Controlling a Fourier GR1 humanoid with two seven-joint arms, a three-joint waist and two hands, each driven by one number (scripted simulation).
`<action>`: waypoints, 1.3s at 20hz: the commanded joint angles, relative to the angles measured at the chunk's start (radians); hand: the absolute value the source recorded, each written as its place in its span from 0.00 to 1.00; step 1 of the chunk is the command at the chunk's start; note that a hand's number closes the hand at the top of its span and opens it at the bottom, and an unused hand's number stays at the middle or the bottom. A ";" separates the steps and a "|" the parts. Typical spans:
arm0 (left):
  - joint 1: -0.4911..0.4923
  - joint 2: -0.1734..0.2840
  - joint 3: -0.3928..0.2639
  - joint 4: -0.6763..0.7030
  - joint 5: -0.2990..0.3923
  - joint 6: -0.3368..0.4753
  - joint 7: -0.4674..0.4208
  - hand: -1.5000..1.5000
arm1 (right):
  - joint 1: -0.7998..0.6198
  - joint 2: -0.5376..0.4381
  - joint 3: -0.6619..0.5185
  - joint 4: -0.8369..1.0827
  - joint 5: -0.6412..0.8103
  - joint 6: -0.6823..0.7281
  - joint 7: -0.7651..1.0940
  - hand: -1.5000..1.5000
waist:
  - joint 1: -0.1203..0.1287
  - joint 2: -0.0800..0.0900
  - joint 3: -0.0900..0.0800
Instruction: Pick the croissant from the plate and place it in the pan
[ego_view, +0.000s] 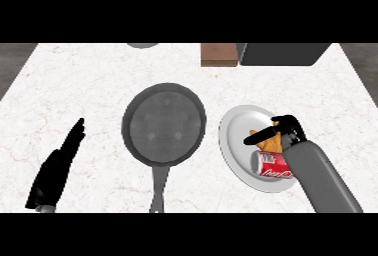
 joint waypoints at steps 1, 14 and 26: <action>0.018 -0.014 -0.018 -0.034 -0.017 0.003 0.016 0.50 | 0.011 0.038 -0.041 0.038 -0.004 -0.051 0.136 1.00 | 0.007 0.012 0.014; -0.005 0.004 0.028 0.014 0.011 -0.035 -0.008 0.50 | 0.026 -0.167 0.319 -0.137 0.121 0.429 -0.399 1.00 | 0.019 0.009 0.014; -0.032 -0.035 0.032 0.032 -0.009 -0.007 0.010 0.50 | -0.064 -0.376 0.262 -0.482 0.422 0.082 -0.704 1.00 | -0.015 0.005 0.015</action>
